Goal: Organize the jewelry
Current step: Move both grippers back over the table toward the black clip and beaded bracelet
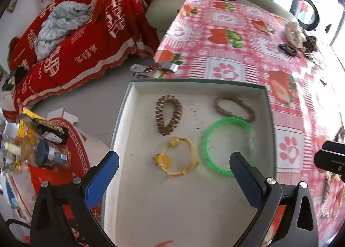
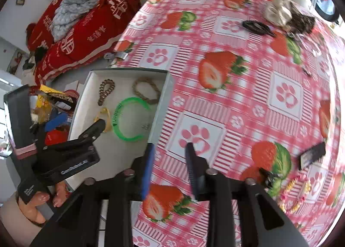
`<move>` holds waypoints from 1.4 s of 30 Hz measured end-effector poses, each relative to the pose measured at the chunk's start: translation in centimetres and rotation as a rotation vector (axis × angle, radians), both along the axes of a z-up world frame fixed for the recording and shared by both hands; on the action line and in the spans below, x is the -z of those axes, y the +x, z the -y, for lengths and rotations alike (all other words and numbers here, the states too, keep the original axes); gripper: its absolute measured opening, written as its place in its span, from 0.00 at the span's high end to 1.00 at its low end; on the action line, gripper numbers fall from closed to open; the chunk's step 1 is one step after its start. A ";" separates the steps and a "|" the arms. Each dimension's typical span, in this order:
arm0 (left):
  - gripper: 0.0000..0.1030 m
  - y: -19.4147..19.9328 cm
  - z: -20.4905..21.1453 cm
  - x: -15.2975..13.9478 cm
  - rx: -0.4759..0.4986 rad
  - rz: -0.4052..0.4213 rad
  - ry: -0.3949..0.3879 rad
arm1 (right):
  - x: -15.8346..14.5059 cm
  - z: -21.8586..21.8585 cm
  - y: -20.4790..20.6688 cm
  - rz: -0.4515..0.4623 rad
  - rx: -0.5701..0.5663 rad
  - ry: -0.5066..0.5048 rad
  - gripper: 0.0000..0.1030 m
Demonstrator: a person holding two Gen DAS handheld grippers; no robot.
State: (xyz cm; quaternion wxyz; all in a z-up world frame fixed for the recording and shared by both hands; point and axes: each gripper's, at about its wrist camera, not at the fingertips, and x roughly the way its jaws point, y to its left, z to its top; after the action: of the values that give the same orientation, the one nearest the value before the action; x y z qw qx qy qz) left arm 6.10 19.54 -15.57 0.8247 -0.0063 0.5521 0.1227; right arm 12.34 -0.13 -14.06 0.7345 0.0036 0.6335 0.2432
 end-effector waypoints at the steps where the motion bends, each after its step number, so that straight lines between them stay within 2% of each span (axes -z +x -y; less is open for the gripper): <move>1: 0.00 -0.1 0.5 -0.2 0.011 0.003 -0.006 | 0.0 0.5 -0.1 -0.002 0.010 0.001 0.54; 6: 0.00 -0.3 3.1 -1.5 0.063 0.007 -0.046 | 0.1 4.0 -0.6 -0.023 0.084 0.004 0.35; 8: 0.00 -0.2 4.7 -2.0 0.094 -0.003 -0.069 | 0.2 5.6 -0.8 -0.032 0.119 0.006 0.33; 10: 0.00 -0.2 6.2 -2.3 0.119 -0.006 -0.081 | 0.2 7.2 -1.0 -0.038 0.154 -0.002 0.23; 17: 0.00 0.3 12.2 -2.8 0.232 -0.023 -0.121 | 0.7 14.0 -2.1 -0.060 0.280 -0.045 0.23; 23: 0.00 0.8 16.7 -2.2 0.309 -0.057 -0.113 | 1.6 18.8 -3.0 -0.081 0.366 -0.093 0.23; 33: 0.00 2.0 20.2 0.7 0.302 -0.154 -0.188 | 3.2 23.1 -3.6 -0.111 0.442 -0.139 0.23; 42: 0.00 2.9 21.8 2.3 0.271 -0.186 -0.270 | 5.0 24.1 -3.1 -0.118 0.436 -0.179 0.23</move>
State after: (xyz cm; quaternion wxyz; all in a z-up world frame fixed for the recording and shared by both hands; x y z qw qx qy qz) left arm 8.99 -2.31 -17.84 0.7709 -0.0313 0.6329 -0.0643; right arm 9.26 -24.28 -19.05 0.7287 0.0896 0.6786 0.0213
